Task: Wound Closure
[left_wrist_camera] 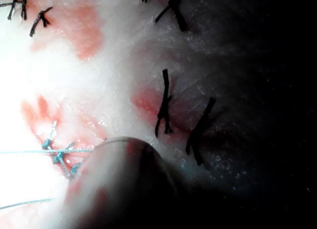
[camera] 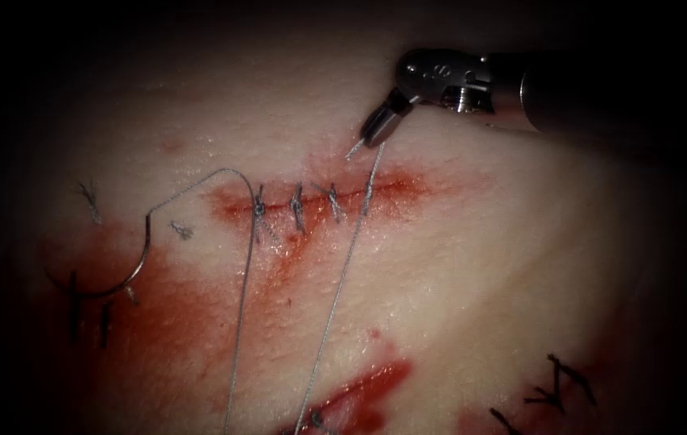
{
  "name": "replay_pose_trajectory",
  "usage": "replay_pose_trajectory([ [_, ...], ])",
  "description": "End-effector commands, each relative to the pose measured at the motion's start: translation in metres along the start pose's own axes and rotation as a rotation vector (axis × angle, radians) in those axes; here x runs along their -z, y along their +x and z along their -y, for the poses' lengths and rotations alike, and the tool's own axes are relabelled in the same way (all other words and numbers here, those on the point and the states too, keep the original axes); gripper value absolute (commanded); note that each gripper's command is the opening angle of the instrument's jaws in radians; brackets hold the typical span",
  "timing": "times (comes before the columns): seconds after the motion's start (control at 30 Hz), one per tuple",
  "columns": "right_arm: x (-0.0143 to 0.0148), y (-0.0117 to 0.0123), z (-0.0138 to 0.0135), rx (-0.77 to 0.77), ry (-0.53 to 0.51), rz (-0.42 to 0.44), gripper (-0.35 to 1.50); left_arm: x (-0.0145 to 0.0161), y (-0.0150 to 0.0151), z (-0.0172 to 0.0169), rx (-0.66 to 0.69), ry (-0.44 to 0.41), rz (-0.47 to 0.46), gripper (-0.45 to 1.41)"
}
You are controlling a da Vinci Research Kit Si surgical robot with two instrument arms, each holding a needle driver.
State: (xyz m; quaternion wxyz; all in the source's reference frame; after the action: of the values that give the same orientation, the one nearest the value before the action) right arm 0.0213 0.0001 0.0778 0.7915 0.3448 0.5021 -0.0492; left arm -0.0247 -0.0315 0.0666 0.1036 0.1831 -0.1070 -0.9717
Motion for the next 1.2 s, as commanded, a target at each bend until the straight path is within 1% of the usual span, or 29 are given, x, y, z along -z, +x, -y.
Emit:
replay_pose_trajectory([
  [0.03,-0.0002,0.0002,-0.0014,0.007,-0.011,0.019,-0.35,-0.0005,0.0004,-0.0003,-0.003,-0.006,0.001,-0.45],
  [0.13,0.0,0.0,-0.0018,0.011,-0.051,0.041,-0.35,-0.0001,0.0009,-0.0014,-0.021,-0.027,-0.007,-0.45],
  [0.23,0.0004,-0.0002,-0.0026,0.018,-0.097,0.052,-0.35,-0.0003,0.0011,-0.0024,-0.033,-0.05,-0.011,-0.45],
  [0.33,0.0006,-0.0003,-0.0031,0.019,-0.135,0.065,-0.35,-0.0006,0.001,-0.0029,-0.038,-0.054,-0.009,-0.45],
  [0.63,0.0008,-0.0008,-0.0037,0.01,-0.187,0.091,-0.35,-0.0016,0.001,-0.0036,-0.054,-0.063,-0.006,-0.45],
  [0.73,0.0005,-0.0009,-0.0033,0.007,-0.186,0.092,-0.35,-0.0013,0.0013,-0.003,-0.063,-0.071,-0.018,-0.45],
  [0.83,0.0002,-0.0008,-0.0026,-0.003,-0.21,0.057,-0.35,-0.0004,0.0019,-0.0009,-0.07,-0.033,-0.049,-0.45],
  [0.87,0.0,-0.0007,-0.0023,-0.014,-0.229,0.042,-0.16,0.0001,0.0022,0.0002,-0.07,-0.005,-0.066,-0.45],
  [0.9,-0.0001,-0.0007,-0.0021,-0.02,-0.241,0.032,0.27,0.0003,0.0024,0.0008,-0.072,0.01,-0.075,-0.45],
  [0.93,-0.0004,-0.0007,-0.0017,-0.031,-0.26,0.011,0.78,0.0008,0.0027,0.002,-0.084,0.037,-0.09,-0.45],
  [0.97,-0.0006,-0.0006,-0.0013,-0.041,-0.278,0.002,1.03,0.0013,0.0029,0.0034,-0.082,0.063,-0.108,-0.45],
  [1.0,-0.0007,-0.0006,-0.001,-0.047,-0.294,0.004,1.15,0.0016,0.0031,0.0044,-0.083,0.087,-0.119,-0.45],
  [1.03,-0.0008,-0.0005,-0.0007,-0.054,-0.314,0.002,1.22,0.002,0.0033,0.0055,-0.083,0.11,-0.129,-0.45],
  [1.13,-0.0002,-0.0002,0.0,-0.088,-0.396,-0.038,1.32,0.0031,0.0037,0.0089,-0.075,0.18,-0.161,-0.45],
  [1.2,0.0009,0.0002,0.0003,-0.115,-0.449,-0.084,1.39,0.0037,0.0038,0.011,-0.081,0.213,-0.18,-0.45],
])
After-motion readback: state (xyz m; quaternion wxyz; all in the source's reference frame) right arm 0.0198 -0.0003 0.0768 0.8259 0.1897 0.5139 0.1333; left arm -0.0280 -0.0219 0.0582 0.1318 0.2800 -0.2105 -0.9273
